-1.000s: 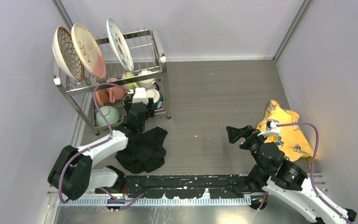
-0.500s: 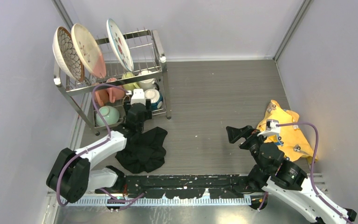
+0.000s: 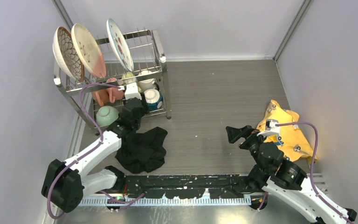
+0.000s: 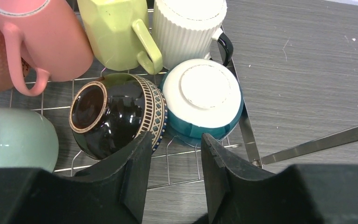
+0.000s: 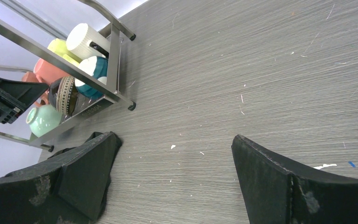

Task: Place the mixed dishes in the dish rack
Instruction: Turn the bowl upside down on the dish rack.

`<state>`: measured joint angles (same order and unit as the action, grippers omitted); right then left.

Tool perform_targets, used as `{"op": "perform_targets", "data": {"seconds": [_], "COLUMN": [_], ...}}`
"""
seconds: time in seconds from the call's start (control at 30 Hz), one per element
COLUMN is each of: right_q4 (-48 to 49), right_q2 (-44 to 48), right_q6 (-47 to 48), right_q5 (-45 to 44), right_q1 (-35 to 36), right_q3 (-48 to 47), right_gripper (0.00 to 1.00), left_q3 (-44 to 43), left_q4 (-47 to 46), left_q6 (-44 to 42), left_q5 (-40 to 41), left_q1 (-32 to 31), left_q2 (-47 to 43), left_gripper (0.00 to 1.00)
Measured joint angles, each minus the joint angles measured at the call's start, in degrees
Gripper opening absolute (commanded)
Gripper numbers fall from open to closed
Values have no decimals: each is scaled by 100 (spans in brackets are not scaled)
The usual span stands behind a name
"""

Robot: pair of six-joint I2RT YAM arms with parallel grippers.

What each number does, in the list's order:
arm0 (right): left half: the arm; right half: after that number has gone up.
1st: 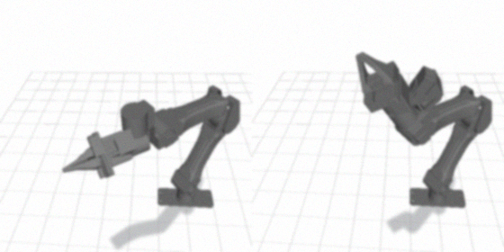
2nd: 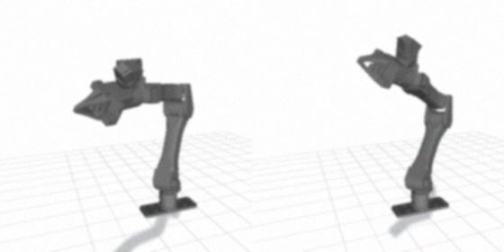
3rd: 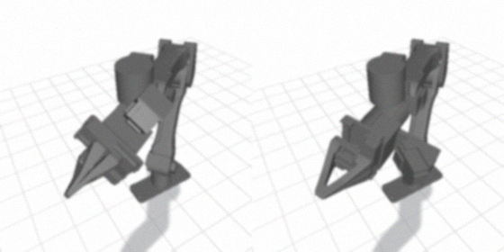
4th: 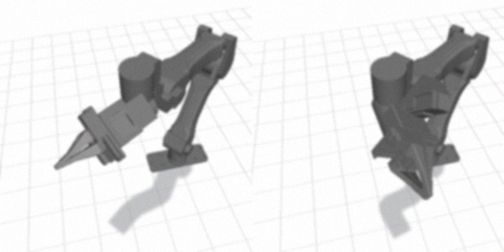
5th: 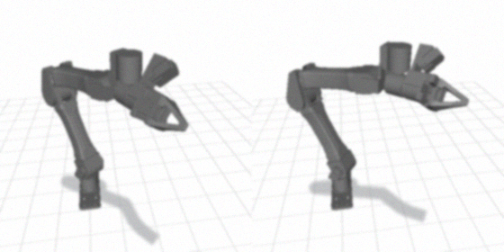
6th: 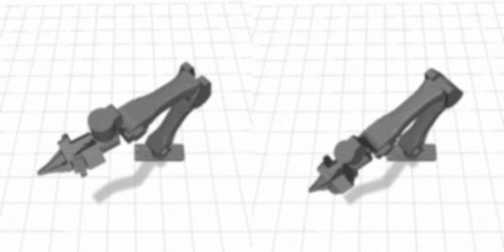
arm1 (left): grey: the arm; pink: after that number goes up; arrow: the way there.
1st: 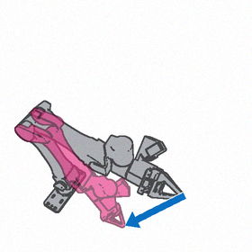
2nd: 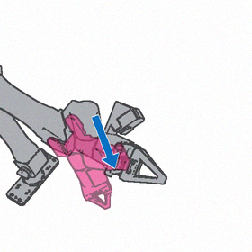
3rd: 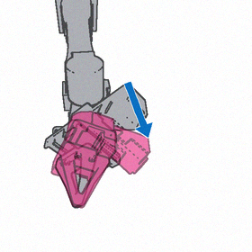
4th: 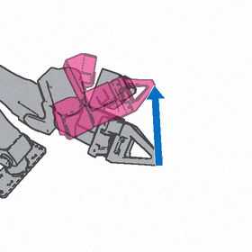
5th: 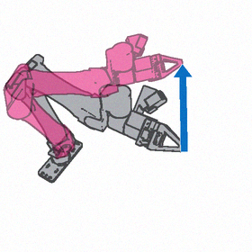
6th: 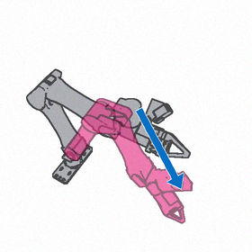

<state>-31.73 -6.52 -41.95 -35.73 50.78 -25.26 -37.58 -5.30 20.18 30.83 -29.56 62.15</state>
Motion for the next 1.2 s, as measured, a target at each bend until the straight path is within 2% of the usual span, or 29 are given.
{"op": "perform_targets", "data": {"seconds": [0.37, 0.87, 1.0, 1.13, 1.2], "right_q4": [-13, -74, -72, -72, -72], "right_q2": [35, 120, 120, 118, 118], "right_q6": [0, 2, 0, 0, 0], "right_q5": [-2, -31, -28, -28, -26], "right_q1": [0, 0, 0, 0, 0], "right_q3": [0, 0, 0, 0, 0], "right_gripper": [100, 100, 100, 100, 100], "left_q3": [2, 232, 229, 326, 433], "left_q4": [-179, -151, 317, 455, 470], "left_q6": [636, 920, 944, 903, 800], "left_q5": [-186, 387, 822, 695, 533], "left_q1": [299, 367, 422, 494, 496], "left_q2": [505, 673, 518, 260, -9], "left_gripper": [26, 21, 37, 51, 62]}}
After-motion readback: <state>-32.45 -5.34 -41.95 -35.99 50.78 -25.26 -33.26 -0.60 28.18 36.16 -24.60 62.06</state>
